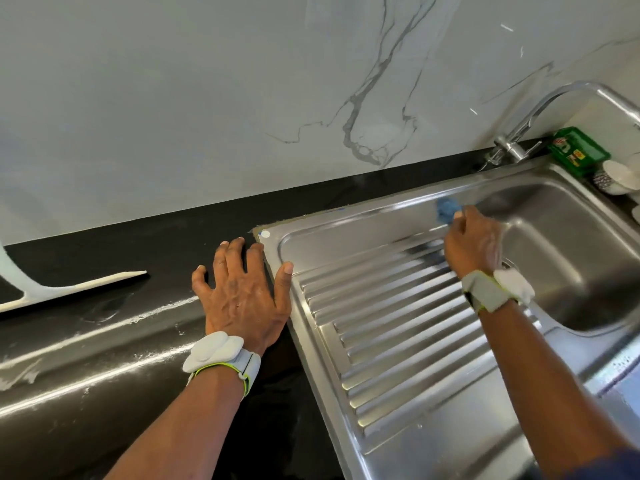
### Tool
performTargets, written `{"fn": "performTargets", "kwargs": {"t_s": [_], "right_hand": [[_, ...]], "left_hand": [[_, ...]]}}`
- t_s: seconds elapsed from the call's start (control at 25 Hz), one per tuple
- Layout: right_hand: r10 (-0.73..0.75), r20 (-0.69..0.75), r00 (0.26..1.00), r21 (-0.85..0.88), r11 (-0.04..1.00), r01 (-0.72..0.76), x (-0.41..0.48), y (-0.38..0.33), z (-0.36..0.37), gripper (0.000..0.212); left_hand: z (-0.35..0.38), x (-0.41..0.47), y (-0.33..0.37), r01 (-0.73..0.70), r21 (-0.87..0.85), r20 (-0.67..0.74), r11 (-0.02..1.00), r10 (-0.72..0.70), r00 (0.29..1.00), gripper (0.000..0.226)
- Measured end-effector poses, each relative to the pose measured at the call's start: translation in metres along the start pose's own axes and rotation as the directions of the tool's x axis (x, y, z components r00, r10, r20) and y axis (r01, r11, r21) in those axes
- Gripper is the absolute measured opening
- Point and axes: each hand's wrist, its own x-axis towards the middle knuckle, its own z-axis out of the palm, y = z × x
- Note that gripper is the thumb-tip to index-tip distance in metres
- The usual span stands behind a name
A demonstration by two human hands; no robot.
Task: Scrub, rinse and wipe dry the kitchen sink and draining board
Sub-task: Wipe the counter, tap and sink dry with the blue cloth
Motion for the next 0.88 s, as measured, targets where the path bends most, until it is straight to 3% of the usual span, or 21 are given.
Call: {"fn": "performTargets", "kwargs": {"t_s": [0.08,0.16,0.2,0.24,0.28,0.32,0.36,0.4,0.44,0.48,0.56,0.6,0.68,0.88], "right_hand": [[0.034,0.125,0.992,0.313,0.947,-0.072,-0.031,-0.024,-0.015,0.025],[0.064,0.484,0.873,0.594,0.708,-0.381,-0.051,-0.043,-0.016,0.022],[0.044,0.615,0.788,0.627,0.578,-0.522,-0.056,-0.049,-0.011,0.021],[0.026,0.67,0.742,0.616,0.539,-0.575,-0.062,-0.054,-0.004,0.023],[0.029,0.652,0.758,0.595,0.6,-0.535,-0.066,-0.055,0.003,0.025],[0.033,0.536,0.843,0.529,0.765,-0.367,-0.073,-0.056,0.008,0.026],[0.006,0.324,0.946,0.404,0.903,-0.144,-0.081,-0.053,0.011,0.026],[-0.132,0.161,0.978,0.34,0.938,0.071,-0.094,-0.053,0.011,0.027],[-0.304,0.144,0.942,0.328,0.913,0.245,-0.11,-0.055,0.012,0.03],[-0.442,0.249,0.862,0.301,0.881,0.365,-0.124,-0.058,0.017,0.037],[-0.583,0.482,0.654,0.117,0.782,0.612,-0.147,-0.063,0.039,0.056],[-0.616,0.518,0.593,0.01,0.698,0.716,-0.153,-0.062,0.052,0.062],[-0.66,0.54,0.523,-0.052,0.594,0.803,-0.147,-0.071,0.065,0.065],[-0.786,0.552,0.278,0.129,0.409,0.903,-0.109,-0.084,0.076,0.063]], "left_hand": [[0.0,0.001,0.001,0.005,0.0,0.004,1.0,-0.005,1.0,0.071],[-0.001,0.0,0.002,0.005,-0.008,0.003,1.0,-0.005,1.0,0.07],[0.0,0.0,0.002,0.008,-0.008,0.0,1.0,-0.008,1.0,0.069],[0.0,0.0,0.001,0.012,-0.007,-0.003,1.0,-0.012,1.0,0.068],[0.001,0.0,0.0,0.013,-0.009,-0.004,1.0,-0.013,1.0,0.067],[0.001,0.0,0.0,0.011,-0.016,-0.004,1.0,-0.011,1.0,0.067],[0.002,0.0,0.0,0.009,-0.021,-0.001,1.0,-0.009,1.0,0.066],[0.002,0.001,-0.001,0.008,-0.019,-0.001,1.0,-0.008,1.0,0.066],[0.003,0.001,0.0,0.011,-0.018,-0.001,1.0,-0.011,1.0,0.065],[0.003,0.001,0.0,0.016,-0.017,-0.001,1.0,-0.016,1.0,0.065],[0.003,0.001,0.0,0.018,-0.016,0.004,1.0,-0.018,1.0,0.065],[0.003,0.0,0.0,0.015,-0.016,0.006,1.0,-0.015,1.0,0.064],[0.003,0.001,0.001,0.018,-0.018,0.005,1.0,-0.018,1.0,0.064],[0.004,0.001,0.001,0.022,-0.007,0.006,1.0,-0.022,1.0,0.063]]}}
